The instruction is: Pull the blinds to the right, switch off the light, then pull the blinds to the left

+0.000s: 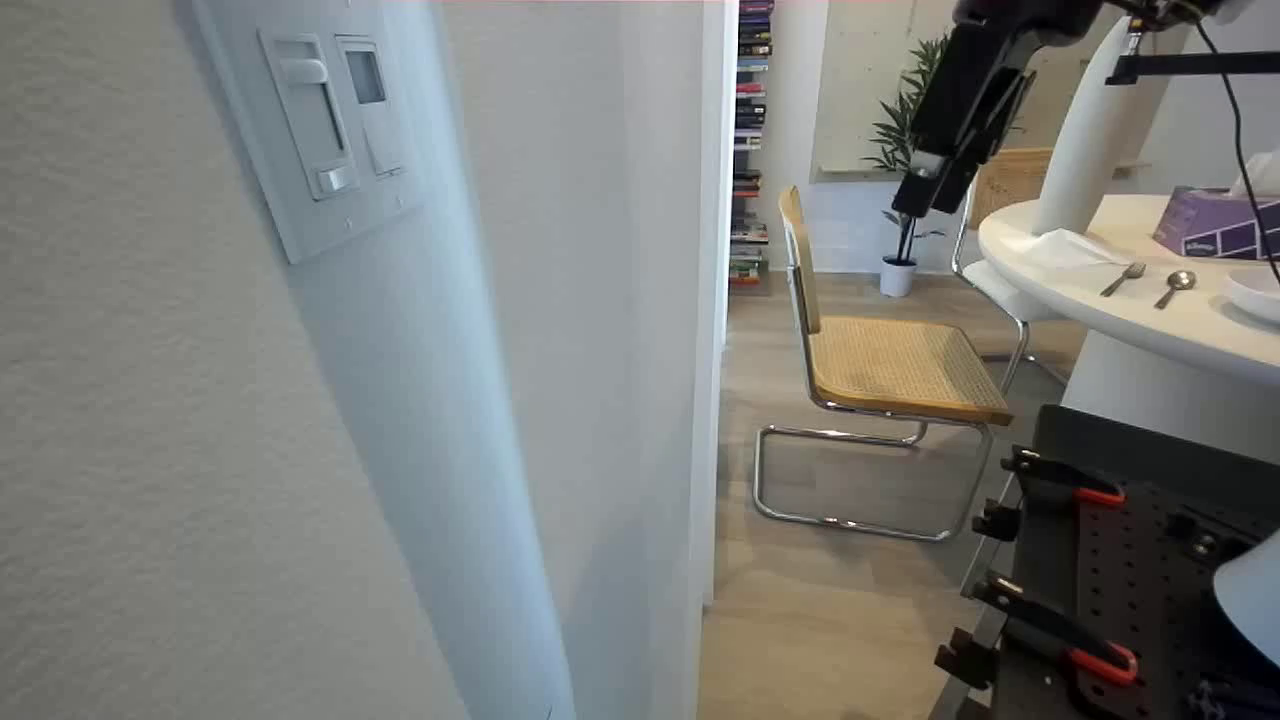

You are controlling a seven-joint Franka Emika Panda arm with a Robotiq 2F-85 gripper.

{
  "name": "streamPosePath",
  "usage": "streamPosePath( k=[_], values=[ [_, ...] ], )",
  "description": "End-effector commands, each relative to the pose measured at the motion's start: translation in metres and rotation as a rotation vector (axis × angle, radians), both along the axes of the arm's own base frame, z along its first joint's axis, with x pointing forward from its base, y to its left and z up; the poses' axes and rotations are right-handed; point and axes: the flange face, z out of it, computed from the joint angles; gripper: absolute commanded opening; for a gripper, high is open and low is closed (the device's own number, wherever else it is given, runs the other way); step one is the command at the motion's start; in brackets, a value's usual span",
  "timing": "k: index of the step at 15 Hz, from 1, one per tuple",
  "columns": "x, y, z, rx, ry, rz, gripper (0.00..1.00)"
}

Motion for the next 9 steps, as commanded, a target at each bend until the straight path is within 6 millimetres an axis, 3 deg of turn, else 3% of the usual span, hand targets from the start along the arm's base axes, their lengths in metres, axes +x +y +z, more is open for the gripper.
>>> streamPosePath(
  k=[1, 3, 9],
  values=[
    [-0.002, 0.000, -0.005, -0.001, 0.020, 0.001, 1.00],
    [-0.004, -0.001, -0.017, -0.004, 0.047, 0.001, 1.00],
    [-0.004, -0.001, -0.020, -0.004, 0.053, 0.001, 1.00]
  ],
)
